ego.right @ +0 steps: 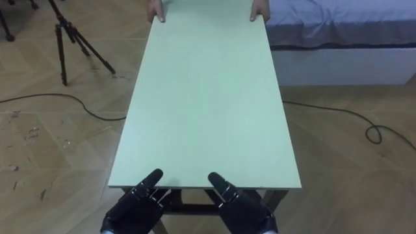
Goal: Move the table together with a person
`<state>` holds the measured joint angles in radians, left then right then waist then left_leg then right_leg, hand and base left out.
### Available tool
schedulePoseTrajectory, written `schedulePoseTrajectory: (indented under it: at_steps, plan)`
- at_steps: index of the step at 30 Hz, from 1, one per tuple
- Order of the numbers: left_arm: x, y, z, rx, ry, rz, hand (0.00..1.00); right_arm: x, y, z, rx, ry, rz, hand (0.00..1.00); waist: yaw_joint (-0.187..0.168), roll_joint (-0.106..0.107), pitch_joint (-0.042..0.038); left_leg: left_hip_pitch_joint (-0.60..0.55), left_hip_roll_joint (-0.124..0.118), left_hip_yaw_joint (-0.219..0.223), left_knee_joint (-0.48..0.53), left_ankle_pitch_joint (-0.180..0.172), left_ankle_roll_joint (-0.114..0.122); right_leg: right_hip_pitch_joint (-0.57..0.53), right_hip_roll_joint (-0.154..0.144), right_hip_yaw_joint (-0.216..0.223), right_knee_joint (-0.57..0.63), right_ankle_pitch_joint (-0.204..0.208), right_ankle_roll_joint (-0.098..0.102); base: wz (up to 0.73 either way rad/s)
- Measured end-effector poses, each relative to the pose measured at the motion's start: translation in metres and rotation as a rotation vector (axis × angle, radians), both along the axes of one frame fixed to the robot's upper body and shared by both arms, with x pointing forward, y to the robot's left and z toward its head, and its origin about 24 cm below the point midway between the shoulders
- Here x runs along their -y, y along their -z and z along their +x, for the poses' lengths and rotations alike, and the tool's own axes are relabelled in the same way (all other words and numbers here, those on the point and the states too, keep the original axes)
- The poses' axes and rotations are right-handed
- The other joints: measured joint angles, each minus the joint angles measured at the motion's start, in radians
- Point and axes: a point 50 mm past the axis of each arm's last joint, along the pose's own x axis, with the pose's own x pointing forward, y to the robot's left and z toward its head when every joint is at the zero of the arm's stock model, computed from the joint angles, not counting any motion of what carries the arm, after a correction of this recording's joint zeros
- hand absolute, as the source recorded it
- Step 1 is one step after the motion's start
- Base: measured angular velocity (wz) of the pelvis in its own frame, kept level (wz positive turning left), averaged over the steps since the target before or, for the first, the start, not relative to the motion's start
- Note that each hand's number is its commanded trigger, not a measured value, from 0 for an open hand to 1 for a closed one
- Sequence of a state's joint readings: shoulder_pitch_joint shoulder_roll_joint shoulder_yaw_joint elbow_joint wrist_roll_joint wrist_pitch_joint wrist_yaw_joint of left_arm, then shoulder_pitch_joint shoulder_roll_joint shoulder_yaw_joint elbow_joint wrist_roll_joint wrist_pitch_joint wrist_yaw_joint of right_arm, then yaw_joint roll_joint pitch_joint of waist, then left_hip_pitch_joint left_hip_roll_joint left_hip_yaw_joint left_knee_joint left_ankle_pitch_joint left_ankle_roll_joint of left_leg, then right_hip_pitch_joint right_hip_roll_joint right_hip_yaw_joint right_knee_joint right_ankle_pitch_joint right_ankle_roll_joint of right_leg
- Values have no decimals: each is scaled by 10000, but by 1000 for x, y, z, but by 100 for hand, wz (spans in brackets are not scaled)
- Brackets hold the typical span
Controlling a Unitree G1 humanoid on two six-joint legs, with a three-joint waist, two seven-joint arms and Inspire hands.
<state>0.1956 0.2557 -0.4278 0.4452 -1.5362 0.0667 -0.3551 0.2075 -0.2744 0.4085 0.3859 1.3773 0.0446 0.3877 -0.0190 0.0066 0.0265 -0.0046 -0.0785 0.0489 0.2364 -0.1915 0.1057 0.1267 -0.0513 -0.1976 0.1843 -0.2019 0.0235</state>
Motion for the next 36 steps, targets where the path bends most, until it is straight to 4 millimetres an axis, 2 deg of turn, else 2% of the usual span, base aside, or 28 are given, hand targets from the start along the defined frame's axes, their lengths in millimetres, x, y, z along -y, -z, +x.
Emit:
schedulePoseTrajectory:
  at_steps: [6,16,21,23,28,31,32,35,36]
  plan:
    - [0,0,5,-322,-239,30,0,-5,0,8,-289,244,-139,0,-22,-98,61,-8,9,-56,-17,60,-33,5,18,-38,1,9,-15,2]
    - [3,2,8,-928,-609,-164,0,-7,-1,16,-734,978,87,0,-20,-127,65,-10,11,-46,-7,64,-30,-34,12,-77,-1,12,-20,0]
    - [5,3,10,-1077,-865,-359,0,-8,-1,18,-981,1278,221,0,-12,-69,36,-3,12,-37,15,66,-25,-26,10,-61,-1,20,-33,0]
    - [6,3,9,-1179,-842,-358,0,-9,-1,19,-1186,1460,308,0,-51,19,-12,40,10,-35,15,71,-20,15,3,-67,-1,26,-39,0]
    - [8,7,9,-1507,-907,-363,0,-12,0,19,-1630,1819,610,0,-67,222,-63,228,16,18,-19,74,-20,157,1,-8,6,26,-39,-3]
    - [11,7,11,-1526,-1160,-577,8,-13,0,20,-1670,1947,730,0,-97,238,-54,244,17,16,-17,90,-18,175,-1,-23,15,27,-42,0]
    - [12,6,11,-1574,-1238,-630,17,-14,0,20,-1755,2067,893,0,-97,232,-51,246,17,14,-16,96,-18,184,-2,-38,17,29,-44,0]
    - [14,6,13,-1607,-1417,-755,30,-15,0,21,-1831,2266,1101,0,-95,210,-37,245,17,26,-13,97,-16,170,-1,4,24,32,-48,0]
    - [14,6,13,-1603,-1449,-780,42,-15,0,21,-1866,2326,1177,0,-89,203,-32,245,17,27,-15,97,-16,167,-1,9,25,32,-50,0]
